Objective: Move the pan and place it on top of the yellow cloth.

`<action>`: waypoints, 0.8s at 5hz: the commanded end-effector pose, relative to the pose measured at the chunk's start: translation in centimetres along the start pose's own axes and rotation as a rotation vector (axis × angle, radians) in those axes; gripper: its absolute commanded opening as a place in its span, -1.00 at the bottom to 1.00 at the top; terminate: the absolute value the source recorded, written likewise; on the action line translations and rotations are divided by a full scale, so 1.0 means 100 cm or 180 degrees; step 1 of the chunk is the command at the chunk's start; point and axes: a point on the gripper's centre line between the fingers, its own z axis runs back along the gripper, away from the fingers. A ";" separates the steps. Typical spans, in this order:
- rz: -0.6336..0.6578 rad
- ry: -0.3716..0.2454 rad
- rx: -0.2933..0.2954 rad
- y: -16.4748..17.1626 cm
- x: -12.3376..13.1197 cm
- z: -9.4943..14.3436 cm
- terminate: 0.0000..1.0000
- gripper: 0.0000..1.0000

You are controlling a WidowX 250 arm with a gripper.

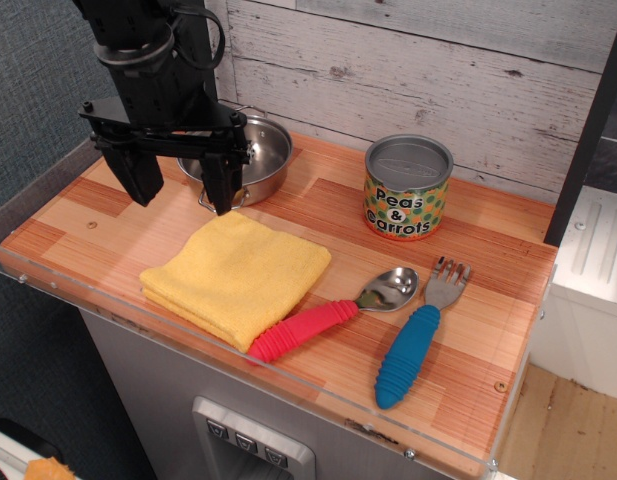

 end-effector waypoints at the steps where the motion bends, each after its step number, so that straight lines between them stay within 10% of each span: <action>1: 0.0000 0.0000 0.0000 0.000 0.000 0.000 -1.00 1.00; 4: 0.0569 -0.0439 0.0168 -0.006 0.063 -0.004 -1.00 1.00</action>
